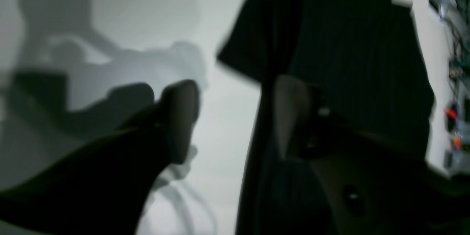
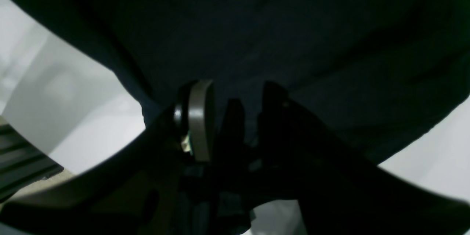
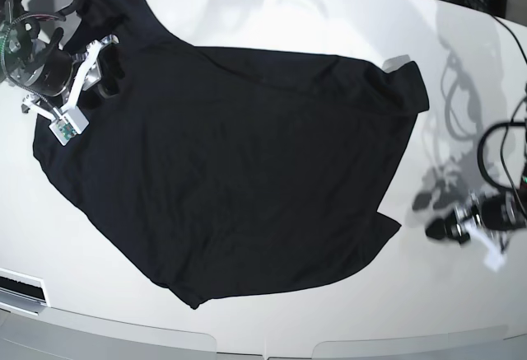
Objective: Layout the t-shirt on the table in an organized manner, then fold the t-shirt properly
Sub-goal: 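Grasp the shirt edge near the left gripper and pull it outward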
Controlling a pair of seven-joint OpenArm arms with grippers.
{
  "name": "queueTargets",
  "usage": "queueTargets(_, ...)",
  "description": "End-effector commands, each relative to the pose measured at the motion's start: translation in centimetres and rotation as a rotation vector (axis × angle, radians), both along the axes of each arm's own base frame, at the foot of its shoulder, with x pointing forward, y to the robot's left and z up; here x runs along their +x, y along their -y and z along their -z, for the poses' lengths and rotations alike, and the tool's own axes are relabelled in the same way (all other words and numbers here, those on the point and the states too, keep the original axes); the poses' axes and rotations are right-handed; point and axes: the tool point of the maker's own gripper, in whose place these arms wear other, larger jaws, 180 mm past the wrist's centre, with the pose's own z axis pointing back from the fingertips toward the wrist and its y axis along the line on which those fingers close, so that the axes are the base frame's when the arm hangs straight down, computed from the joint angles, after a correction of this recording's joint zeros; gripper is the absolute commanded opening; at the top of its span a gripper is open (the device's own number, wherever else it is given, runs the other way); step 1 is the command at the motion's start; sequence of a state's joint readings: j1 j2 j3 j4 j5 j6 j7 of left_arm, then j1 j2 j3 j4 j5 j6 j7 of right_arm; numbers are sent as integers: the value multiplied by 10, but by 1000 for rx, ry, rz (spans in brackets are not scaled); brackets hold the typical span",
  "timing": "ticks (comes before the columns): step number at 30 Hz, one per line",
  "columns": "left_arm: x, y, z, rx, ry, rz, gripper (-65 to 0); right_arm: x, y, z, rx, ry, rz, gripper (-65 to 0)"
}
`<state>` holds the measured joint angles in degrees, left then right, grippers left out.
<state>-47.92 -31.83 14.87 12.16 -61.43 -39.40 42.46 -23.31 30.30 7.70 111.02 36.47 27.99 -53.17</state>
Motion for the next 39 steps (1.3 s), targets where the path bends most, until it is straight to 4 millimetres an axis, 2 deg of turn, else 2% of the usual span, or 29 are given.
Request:
queueTargets(1,7,-3,-14,-33,41,-16,-268,7,1,-10,5,38,-3,-408)
queueTargets(7,-42,3,37,-80,-89,-28,-273,7,2,-9,2,35,7,-408)
queueTargets(10,-66,12,61,-104,-141,-35,-333,7,2,-9,3,35,7,-408)
queueTargets(14,-85,46,87,-154,-192,-6,-347,8,1,-10,8,38,8,-408)
queueTargets(18,-80,100,92,-214,-181,74,-402,8,1,-10,9,39,7,-408)
queueTargets(23,-70,179,83,-249,-137,248,-477,8,1,-10,8,38,8,-408)
queueTargets(26,-63,213,71,-262,-90,327,-538,8,1,-10,8,38,8,-408)
queueTargets(33,-56,265,37,-257,3,506,-596,8,1,-10,8,38,8,-408)
queueTargets(37,-55,280,7,-214,69,635,-596,8,1,-10,9,38,8,-408)
queueTargets(39,-52,282,-8,-182,116,681,-595,8,1,-10,8,38,8,-408)
